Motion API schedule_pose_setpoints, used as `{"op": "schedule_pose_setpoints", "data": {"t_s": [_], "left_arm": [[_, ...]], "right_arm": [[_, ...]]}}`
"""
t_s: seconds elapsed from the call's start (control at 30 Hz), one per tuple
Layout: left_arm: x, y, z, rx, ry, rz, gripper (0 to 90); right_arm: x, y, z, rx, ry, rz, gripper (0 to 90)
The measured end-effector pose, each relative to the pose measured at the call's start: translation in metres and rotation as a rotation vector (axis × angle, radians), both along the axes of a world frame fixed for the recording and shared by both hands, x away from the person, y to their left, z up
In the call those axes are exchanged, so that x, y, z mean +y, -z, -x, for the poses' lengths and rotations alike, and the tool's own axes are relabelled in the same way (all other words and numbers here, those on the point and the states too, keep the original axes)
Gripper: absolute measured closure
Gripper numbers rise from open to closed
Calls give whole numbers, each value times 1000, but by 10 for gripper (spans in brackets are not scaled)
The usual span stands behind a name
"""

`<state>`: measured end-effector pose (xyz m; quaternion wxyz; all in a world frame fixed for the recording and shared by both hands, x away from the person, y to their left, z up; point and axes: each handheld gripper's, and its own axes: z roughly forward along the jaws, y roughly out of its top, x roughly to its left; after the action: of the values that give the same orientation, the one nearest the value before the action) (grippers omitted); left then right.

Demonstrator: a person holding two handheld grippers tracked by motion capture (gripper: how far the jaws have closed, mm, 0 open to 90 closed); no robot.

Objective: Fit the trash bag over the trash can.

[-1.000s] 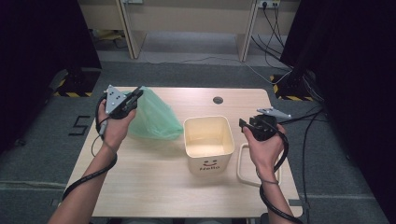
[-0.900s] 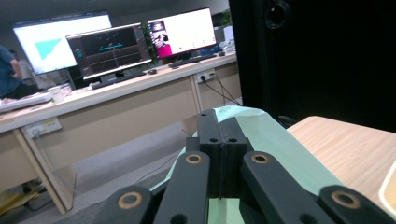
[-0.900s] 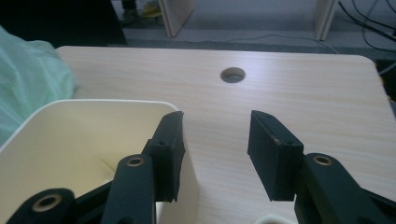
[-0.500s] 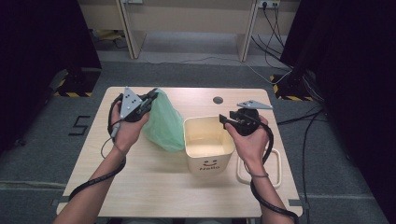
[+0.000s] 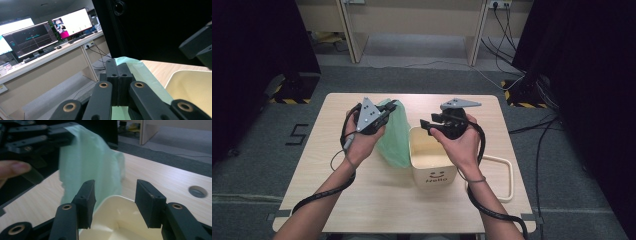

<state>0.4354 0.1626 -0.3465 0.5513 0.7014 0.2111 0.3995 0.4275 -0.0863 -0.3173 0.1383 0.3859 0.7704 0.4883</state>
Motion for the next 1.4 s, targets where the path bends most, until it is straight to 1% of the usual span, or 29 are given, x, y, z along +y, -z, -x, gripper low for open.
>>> {"op": "schedule_pose_setpoints", "data": {"t_s": [0.13,0.3,0.53,0.67,0.73,0.8,0.87,0.97,1.07,1.1,1.13,1.2,1.3,1.4], "left_arm": [[-8,-1,1,-5,19,-27,900],[-14,0,2,0,39,-42,900],[-18,-1,5,16,63,-17,900],[-20,-2,7,27,80,8,900],[-20,-4,8,26,86,14,900],[-21,-5,10,28,92,27,900],[-20,-6,10,27,94,38,900],[-19,-6,11,35,97,59,900],[-18,-6,11,34,108,75,891],[-17,-6,11,30,114,76,847],[-16,-7,11,25,117,83,805],[-14,-7,12,31,117,101,706],[-5,-7,15,50,96,144,587],[10,-4,15,85,78,185,519]], "right_arm": [[13,-2,-2,15,-46,-9,482],[22,0,-5,26,-70,8,478],[30,4,-10,40,-76,26,478],[35,8,-12,38,-79,31,483],[37,10,-14,37,-80,37,495],[39,11,-16,34,-83,44,546],[39,12,-17,27,-84,41,629],[39,12,-18,16,-92,40,775],[39,11,-17,-1,-88,30,877],[38,10,-17,-3,-83,24,899],[37,10,-17,-6,-82,17,900],[36,9,-18,-4,-76,9,900],[34,7,-18,-14,-67,0,900],[33,6,-18,-21,-65,-4,900]]}}
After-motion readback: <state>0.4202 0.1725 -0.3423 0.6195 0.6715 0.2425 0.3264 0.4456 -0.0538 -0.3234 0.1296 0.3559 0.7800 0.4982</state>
